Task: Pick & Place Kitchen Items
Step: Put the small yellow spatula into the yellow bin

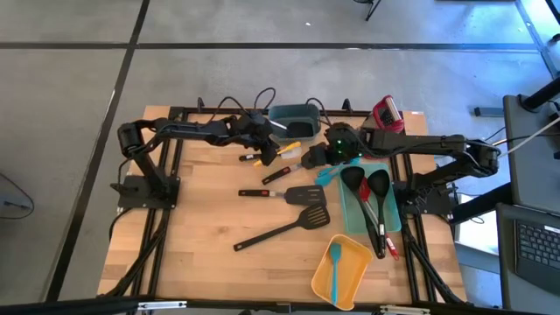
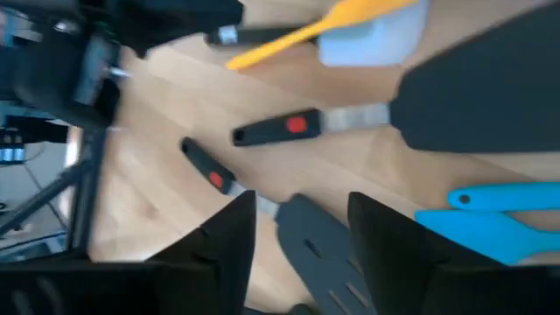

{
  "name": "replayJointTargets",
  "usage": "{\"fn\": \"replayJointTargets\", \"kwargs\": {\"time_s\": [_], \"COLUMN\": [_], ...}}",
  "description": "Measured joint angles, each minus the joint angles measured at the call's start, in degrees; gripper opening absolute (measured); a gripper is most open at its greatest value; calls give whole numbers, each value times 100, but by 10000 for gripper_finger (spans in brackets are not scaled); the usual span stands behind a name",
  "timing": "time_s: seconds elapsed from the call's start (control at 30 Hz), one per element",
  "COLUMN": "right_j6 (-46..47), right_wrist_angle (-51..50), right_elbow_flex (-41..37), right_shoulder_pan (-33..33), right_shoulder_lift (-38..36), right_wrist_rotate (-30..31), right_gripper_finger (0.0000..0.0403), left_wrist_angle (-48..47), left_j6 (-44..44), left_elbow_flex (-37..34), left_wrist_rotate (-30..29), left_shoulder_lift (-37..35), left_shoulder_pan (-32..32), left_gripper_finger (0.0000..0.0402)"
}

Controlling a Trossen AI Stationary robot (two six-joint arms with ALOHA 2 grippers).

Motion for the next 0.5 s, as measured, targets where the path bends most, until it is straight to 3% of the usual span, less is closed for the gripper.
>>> {"fn": "replayJointTargets", "kwargs": {"time_s": [0.13, 0.3, 0.5], "right_j6": [250, 343, 370], "right_wrist_angle": [50, 412, 1193], "right_elbow_flex": [-220, -321, -321], "right_shoulder_pan": [4, 90, 138], "right_shoulder_lift": [181, 304, 308], "right_wrist_rotate": [-67, -232, -262], "right_gripper_finger": [203, 208, 208], "left_wrist_angle": [-166, -364, -348], "left_j6": [229, 1235, 775], "left_elbow_flex": [2, 2, 17], "left_wrist_rotate": [-122, -1136, -754], "left_shoulder_lift": [90, 100, 254], "left_shoulder_pan": [-40, -232, 16], "left_gripper_finger": [0, 2, 48]}}
